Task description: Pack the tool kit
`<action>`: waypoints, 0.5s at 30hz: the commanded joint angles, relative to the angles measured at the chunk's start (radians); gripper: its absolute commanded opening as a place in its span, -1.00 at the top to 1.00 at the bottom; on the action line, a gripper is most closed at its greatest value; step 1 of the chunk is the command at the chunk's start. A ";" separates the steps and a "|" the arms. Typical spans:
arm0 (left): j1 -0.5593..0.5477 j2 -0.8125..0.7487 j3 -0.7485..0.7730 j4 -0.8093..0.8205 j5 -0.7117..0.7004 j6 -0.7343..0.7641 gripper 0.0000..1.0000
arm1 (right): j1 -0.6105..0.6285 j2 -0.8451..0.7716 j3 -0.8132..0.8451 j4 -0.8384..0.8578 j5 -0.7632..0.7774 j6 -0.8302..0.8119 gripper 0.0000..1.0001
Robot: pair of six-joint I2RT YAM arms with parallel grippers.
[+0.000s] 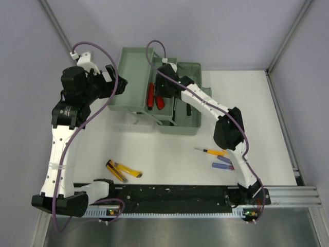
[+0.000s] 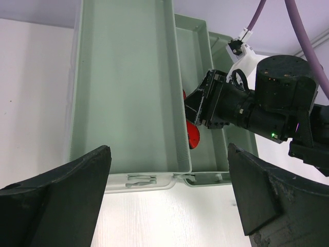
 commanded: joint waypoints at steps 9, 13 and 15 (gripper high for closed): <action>0.007 -0.030 0.014 -0.023 -0.006 0.000 -0.95 | 0.022 -0.105 0.020 -0.038 0.048 0.044 -0.21; 0.007 -0.042 0.019 -0.073 -0.038 -0.008 -0.95 | 0.008 -0.159 0.019 -0.038 0.066 0.021 -0.19; 0.008 -0.056 0.018 -0.104 -0.065 -0.015 -0.94 | -0.003 -0.188 0.012 -0.038 0.078 0.011 -0.18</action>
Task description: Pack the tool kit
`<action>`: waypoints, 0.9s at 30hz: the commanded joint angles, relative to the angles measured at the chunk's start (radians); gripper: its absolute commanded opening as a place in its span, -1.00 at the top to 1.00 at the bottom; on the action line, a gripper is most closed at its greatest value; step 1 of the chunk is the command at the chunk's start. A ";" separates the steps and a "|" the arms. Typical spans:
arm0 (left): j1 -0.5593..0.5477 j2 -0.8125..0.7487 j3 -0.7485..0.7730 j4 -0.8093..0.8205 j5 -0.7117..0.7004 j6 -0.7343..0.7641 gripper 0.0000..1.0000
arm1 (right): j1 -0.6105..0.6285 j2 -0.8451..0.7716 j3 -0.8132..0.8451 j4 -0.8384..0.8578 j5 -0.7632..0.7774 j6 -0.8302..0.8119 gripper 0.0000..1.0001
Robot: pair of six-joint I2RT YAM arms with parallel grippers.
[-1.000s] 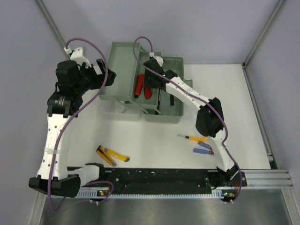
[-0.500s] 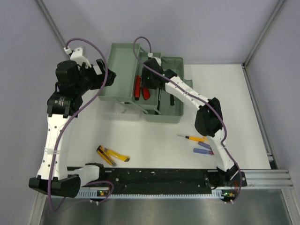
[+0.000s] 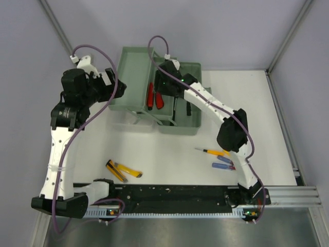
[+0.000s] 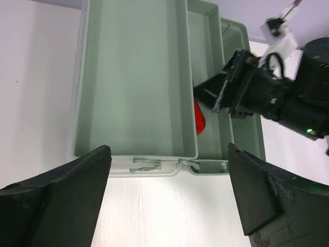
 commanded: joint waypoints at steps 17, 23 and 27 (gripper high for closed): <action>0.022 -0.155 -0.264 -0.431 -0.221 -0.255 -0.77 | -0.257 -0.446 -0.300 0.011 0.179 -0.034 -0.17; 0.022 -0.163 -0.433 -0.442 -0.128 -0.281 -0.73 | -0.325 -0.513 -0.402 0.019 0.206 -0.015 -0.18; 0.022 -0.112 -0.519 -0.440 -0.155 -0.296 -0.71 | -0.343 -0.539 -0.471 0.029 0.206 -0.007 -0.18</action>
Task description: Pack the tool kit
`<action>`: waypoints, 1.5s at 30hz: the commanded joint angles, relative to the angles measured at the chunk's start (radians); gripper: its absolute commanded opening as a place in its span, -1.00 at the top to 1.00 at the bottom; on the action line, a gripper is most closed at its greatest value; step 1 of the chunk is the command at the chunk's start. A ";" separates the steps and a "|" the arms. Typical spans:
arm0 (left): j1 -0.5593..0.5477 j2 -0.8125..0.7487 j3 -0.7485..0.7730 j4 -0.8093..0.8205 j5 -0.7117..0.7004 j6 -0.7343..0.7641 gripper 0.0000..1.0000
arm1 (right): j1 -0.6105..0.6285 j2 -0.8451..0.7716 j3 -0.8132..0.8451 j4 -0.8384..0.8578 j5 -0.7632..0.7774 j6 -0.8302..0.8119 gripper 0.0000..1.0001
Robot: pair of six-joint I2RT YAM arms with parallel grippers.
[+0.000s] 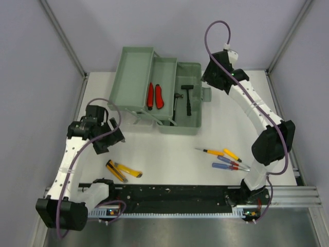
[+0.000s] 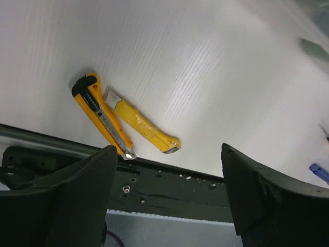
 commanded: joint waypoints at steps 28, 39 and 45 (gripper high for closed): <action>0.007 0.308 -0.406 0.319 -0.025 -0.124 -0.96 | -0.158 -0.164 -0.185 0.061 -0.128 0.045 -0.18; -0.024 0.338 -0.442 0.452 0.231 -0.121 -0.79 | -0.163 -0.149 -0.192 0.061 -0.154 0.043 -0.18; -0.025 0.313 -0.387 0.426 0.204 -0.091 -0.73 | -0.163 -0.147 -0.189 0.064 -0.230 0.003 -0.18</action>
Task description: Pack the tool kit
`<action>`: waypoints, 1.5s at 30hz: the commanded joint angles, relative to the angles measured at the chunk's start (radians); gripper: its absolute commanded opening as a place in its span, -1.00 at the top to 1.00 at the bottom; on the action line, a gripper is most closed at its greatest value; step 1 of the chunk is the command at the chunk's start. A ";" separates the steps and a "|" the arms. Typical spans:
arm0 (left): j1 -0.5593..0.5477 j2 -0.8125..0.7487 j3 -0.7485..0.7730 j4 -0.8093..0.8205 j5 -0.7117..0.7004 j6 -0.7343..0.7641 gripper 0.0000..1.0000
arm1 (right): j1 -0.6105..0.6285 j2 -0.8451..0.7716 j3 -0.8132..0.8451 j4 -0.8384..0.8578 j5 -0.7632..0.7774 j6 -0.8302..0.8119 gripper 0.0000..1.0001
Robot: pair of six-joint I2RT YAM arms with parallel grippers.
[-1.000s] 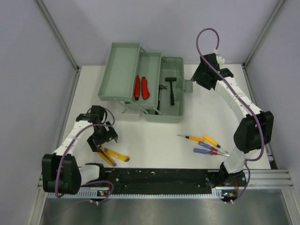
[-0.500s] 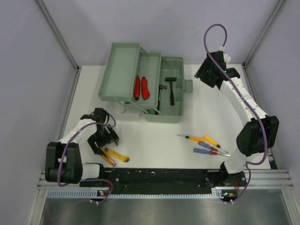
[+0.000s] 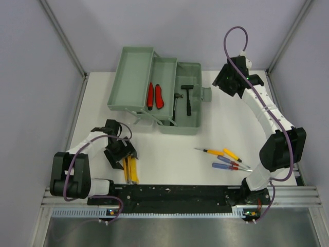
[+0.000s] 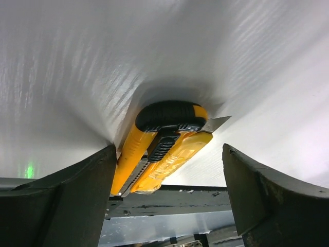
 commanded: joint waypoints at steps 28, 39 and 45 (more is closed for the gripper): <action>-0.019 -0.066 -0.008 -0.046 -0.063 0.002 -0.59 | 0.519 -0.351 -0.455 0.301 -0.498 -0.386 -0.19; -0.052 -0.035 -0.031 -0.022 -0.046 -0.027 -0.25 | 0.630 -0.316 -0.583 0.435 -0.392 -0.265 -0.15; -0.090 -0.029 -0.081 0.035 0.007 -0.130 -0.02 | 0.630 -0.311 -0.615 0.433 -0.380 -0.286 -0.15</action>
